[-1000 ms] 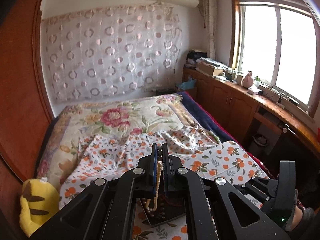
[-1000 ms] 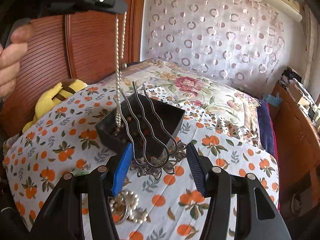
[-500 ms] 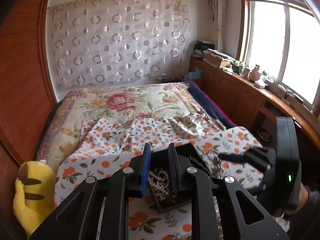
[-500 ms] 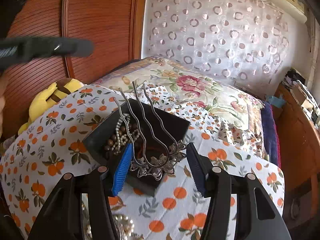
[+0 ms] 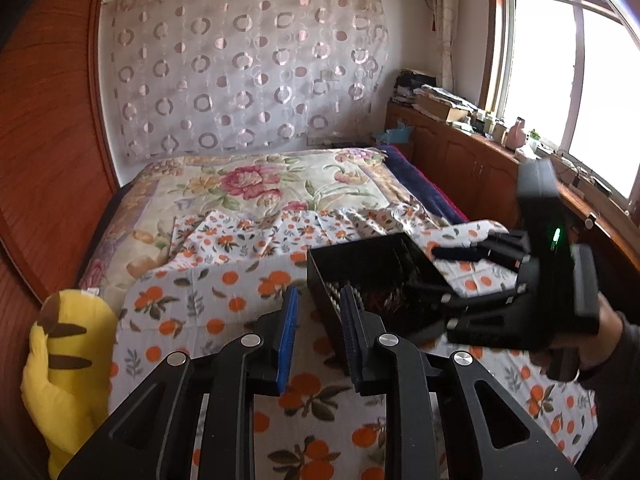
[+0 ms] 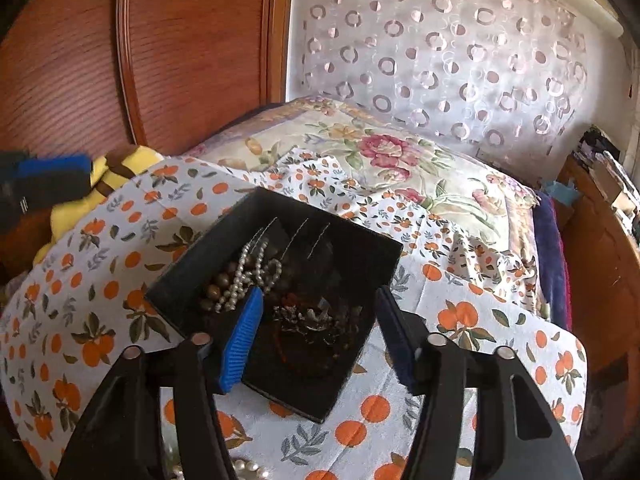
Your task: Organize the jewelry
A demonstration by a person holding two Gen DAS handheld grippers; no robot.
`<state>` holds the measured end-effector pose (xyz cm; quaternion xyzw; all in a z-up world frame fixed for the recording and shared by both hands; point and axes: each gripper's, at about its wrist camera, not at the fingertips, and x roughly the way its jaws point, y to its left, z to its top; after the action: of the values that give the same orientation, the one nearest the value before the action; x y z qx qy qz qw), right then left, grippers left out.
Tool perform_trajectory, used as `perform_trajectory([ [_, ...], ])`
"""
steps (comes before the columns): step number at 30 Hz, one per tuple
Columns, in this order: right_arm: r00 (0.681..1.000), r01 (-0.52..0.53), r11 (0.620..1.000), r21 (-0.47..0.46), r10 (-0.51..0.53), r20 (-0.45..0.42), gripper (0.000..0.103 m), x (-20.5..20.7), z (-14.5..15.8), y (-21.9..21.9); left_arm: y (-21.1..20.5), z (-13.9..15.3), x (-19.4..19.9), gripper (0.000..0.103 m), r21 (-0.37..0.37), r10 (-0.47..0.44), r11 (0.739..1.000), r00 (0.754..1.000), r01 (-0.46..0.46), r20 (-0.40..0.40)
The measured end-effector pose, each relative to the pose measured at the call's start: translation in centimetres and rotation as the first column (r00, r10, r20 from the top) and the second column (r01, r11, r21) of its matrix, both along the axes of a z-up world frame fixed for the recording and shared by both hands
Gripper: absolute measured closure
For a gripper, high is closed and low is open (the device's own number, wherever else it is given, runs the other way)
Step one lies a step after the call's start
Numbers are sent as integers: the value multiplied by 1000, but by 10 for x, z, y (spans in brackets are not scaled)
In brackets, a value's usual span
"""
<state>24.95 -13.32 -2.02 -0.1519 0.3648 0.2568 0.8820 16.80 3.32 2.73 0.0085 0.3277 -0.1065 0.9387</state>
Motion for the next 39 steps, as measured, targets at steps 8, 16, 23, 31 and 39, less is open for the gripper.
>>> perform_trajectory([
  [8,998,-25,999,42,23,52,36,-39,17,-15,-6,-27,-25,74,5,-17,1000,1000,17,-26],
  [16,997,-68,996,65,65,47,36,-103,9,-39,-13,-48,-55,60,10,-42,999,998,42,-44],
  [23,996,-88,994,65,89,-4,41,-134,-14,-45,-22,-63,-76,50,17,-73,997,995,74,-64],
  [31,990,-140,990,1,140,-18,41,-148,-36,-30,-27,-76,-91,35,23,-79,996,993,81,-87],
  [39,982,-189,977,-99,188,-17,36,-146,-46,-16,-25,-88,-95,34,27,-77,996,989,81,-125],
])
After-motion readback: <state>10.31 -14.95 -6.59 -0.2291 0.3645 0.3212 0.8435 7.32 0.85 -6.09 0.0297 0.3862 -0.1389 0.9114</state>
